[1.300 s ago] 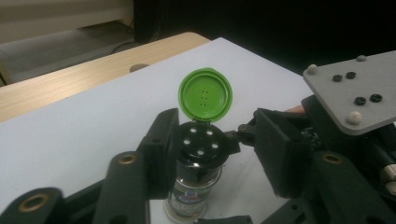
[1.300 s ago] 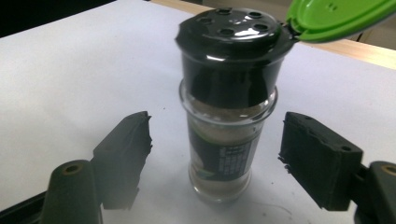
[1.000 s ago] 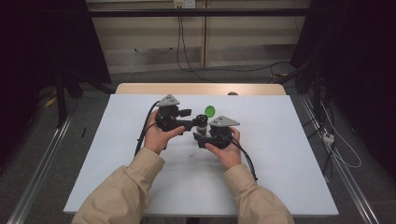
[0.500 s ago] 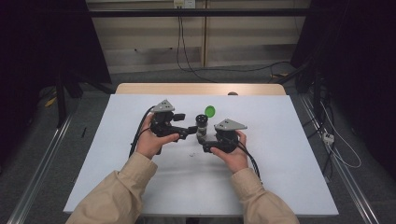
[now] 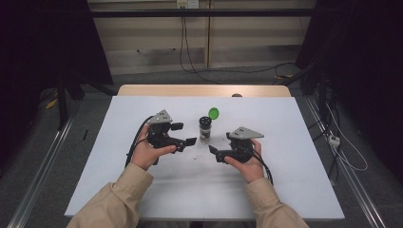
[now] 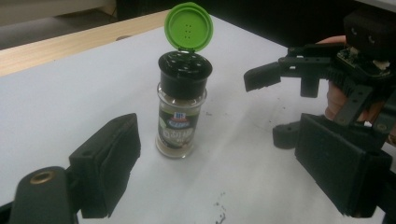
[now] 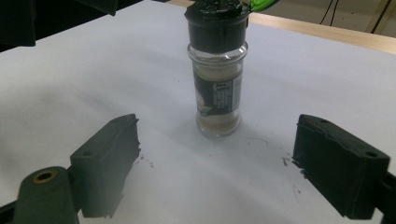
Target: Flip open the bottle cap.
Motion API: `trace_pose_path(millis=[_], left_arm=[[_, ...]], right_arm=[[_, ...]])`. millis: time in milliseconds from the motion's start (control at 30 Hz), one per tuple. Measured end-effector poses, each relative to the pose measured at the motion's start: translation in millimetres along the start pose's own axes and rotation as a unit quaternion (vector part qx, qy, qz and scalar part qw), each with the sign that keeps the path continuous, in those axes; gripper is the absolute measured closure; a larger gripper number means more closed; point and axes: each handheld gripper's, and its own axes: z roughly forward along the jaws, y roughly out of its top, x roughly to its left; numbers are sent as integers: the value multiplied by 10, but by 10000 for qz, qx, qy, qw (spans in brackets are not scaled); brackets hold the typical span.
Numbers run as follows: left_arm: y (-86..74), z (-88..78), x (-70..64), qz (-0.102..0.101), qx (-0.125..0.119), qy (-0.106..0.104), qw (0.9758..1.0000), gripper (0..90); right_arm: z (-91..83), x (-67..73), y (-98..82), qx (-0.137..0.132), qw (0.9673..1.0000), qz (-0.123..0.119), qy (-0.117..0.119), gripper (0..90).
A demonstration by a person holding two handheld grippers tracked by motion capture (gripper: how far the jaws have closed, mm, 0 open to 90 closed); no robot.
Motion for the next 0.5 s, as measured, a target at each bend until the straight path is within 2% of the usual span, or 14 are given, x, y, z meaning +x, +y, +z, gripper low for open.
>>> trace_pose_path(millis=[500], left_arm=[[-305, -230, 40, -95, 56, 76, 9999, 129]], right_arm=[[-262, -82, -147, -31, 10000, 74, 48, 121]])
